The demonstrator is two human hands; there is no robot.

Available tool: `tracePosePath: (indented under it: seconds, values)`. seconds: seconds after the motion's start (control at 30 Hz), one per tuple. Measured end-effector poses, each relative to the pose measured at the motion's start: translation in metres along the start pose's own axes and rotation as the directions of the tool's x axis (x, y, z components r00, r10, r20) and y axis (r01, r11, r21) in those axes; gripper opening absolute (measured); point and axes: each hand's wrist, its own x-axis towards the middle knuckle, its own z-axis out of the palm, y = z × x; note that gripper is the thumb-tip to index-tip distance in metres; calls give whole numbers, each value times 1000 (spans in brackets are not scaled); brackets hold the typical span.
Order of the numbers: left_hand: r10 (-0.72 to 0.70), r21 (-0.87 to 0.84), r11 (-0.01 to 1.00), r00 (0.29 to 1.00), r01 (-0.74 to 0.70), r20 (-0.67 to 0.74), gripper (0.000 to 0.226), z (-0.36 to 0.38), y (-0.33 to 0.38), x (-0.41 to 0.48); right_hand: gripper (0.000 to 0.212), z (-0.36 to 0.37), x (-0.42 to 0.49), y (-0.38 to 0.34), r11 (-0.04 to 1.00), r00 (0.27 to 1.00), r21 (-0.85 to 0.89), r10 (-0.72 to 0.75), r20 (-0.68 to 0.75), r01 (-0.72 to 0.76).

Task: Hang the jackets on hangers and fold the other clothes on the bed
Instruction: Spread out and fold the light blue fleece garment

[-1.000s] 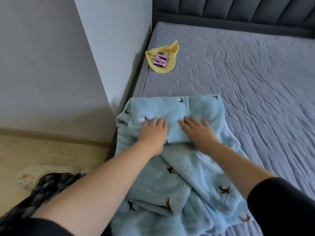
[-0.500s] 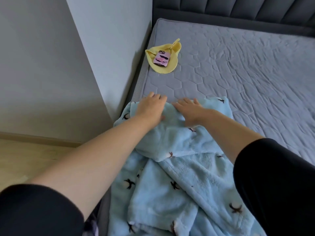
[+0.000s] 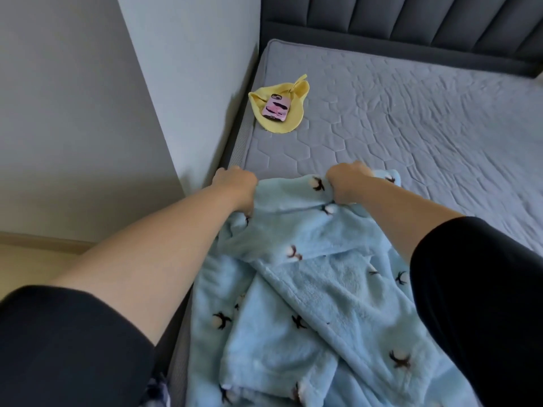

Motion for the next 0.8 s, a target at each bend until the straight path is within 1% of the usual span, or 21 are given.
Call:
tracePosePath:
  seconds: [0.03,0.07,0.1,0.13,0.2,0.27,0.37,0.4,0.47,0.5,0.57,0.6,0.7,0.73,0.77,0.8]
  values:
    - [-28,0,1000,996,28,-89,31,-4,3,-4,6,-4,-3,1,999,997,-42,15,-82,-19]
    - [-66,-8,998,983,66,-170,29,-10,6,-8,3,-9,-6,3,997,985,-70,28,-172,-40]
    - [-104,-8,994,964,105,-246,32,-19,9,-12,5,-13,-8,7,995,962,-68,48,-269,-68]
    - [-129,-3,991,939,136,-320,36,-29,10,-16,8,-18,-11,11,995,928,-33,72,-366,-90]
    - [-135,21,987,880,162,-455,43,-48,10,-23,13,-30,-21,18,993,842,60,114,-527,-97]
    - [-103,61,985,836,161,-539,46,-57,12,-38,14,-39,-37,21,992,773,97,120,-622,-76]
    - [3,157,982,823,105,-568,48,-46,24,-74,13,-29,-72,20,997,715,77,39,-698,21]
    - [54,192,979,824,67,-564,48,-35,29,-88,12,-19,-86,19,996,686,62,4,-728,60]
    - [157,246,969,819,-20,-553,41,-11,37,-116,11,7,-116,18,990,603,46,-44,-796,133]
    - [203,261,963,814,-66,-544,37,2,42,-129,12,20,-131,17,986,572,45,-56,-818,161]
    - [260,247,957,832,-153,-490,33,26,53,-153,11,47,-159,15,976,543,53,-71,-836,209]
    - [277,222,955,853,-195,-443,33,38,59,-164,10,61,-171,14,971,553,65,-76,-830,230]
    - [358,137,932,907,-335,-221,34,65,73,-190,12,103,-205,5,952,658,103,-119,-744,290]
    - [367,78,930,917,-359,-156,34,70,75,-196,14,115,-213,0,948,703,106,-145,-696,301]
    - [336,-31,939,933,-343,-128,36,70,78,-200,20,124,-221,-5,947,759,116,-162,-631,298]
    - [276,-161,940,949,-299,-153,38,67,81,-201,28,131,-227,-8,949,818,136,-166,-551,285]
